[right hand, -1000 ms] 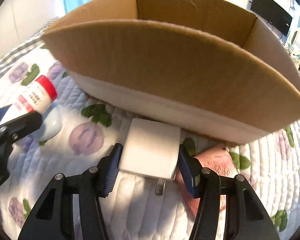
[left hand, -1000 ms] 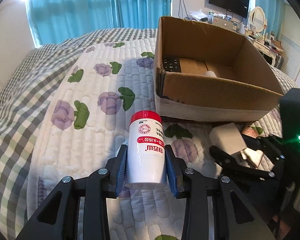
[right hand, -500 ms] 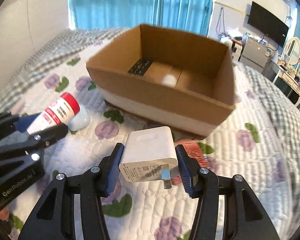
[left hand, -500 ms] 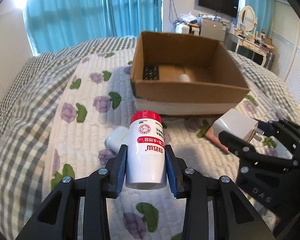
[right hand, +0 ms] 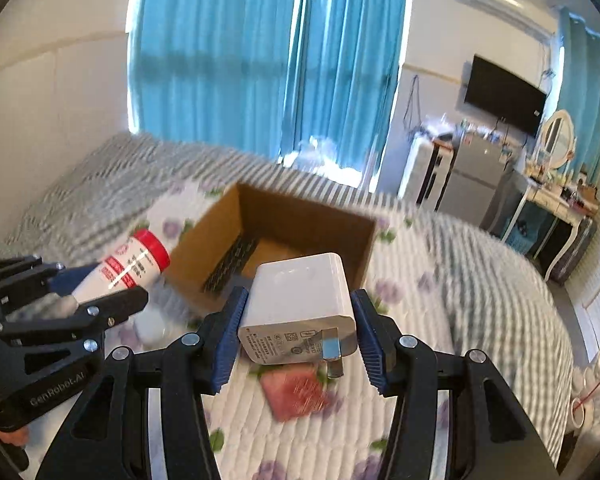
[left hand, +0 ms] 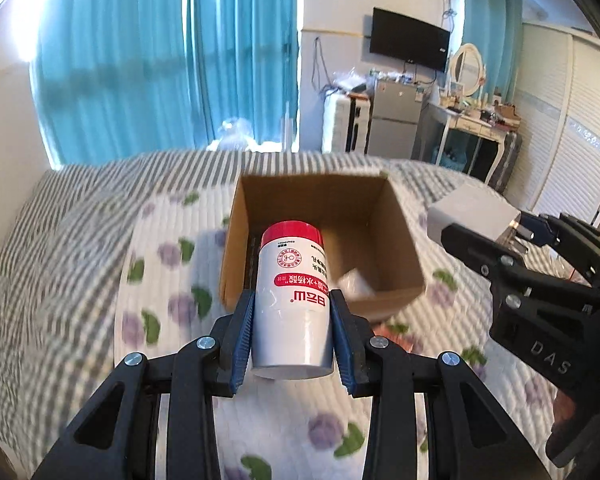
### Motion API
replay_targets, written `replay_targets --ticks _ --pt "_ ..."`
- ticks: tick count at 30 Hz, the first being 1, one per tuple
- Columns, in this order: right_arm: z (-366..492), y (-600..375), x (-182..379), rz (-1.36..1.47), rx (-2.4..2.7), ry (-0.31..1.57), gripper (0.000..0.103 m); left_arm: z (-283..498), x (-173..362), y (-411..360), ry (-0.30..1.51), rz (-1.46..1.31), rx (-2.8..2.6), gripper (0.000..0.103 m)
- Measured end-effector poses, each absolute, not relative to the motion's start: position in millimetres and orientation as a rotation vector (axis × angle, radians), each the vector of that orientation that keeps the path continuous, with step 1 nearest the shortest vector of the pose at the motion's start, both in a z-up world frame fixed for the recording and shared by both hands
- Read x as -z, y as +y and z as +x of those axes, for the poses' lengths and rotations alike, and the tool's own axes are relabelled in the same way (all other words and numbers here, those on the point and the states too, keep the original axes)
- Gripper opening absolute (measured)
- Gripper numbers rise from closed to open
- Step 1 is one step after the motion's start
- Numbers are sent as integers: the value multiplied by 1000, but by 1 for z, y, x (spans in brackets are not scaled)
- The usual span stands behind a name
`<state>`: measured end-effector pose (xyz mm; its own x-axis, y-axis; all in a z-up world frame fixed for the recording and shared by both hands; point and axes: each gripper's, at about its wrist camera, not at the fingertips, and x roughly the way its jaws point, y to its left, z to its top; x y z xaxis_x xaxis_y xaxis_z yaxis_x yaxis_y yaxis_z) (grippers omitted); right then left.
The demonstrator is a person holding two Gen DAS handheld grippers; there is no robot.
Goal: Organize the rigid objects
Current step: 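Lower pill bottle into box with left tool while right tool drops charger in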
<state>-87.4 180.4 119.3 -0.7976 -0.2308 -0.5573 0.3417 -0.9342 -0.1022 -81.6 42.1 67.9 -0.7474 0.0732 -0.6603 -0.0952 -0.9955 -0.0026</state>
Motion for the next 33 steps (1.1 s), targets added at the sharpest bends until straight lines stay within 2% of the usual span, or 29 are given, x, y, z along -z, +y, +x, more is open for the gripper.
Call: replay_targets --ticks 5,9,20,28,32,33 --pt "-122 184 -140 745 2721 243 52 -120 -83 50 74 -1013 -2879 37" --pt "-152 184 -139 737 2723 232 52 -160 -76 60 106 -986 -2878 37" --pt "-229 194 -98 806 2726 197 52 -249 -1 72 110 -1190 -2801 37" --pt "-254 204 -71 864 2695 165 52 -257 30 81 115 -1264 -2761 37" --pt "-253 204 -66 865 2680 171 52 -254 32 81 111 -1263 -2768 55" --pt "-250 202 -66 865 2679 171 52 -254 30 82 109 -1261 -2768 56"
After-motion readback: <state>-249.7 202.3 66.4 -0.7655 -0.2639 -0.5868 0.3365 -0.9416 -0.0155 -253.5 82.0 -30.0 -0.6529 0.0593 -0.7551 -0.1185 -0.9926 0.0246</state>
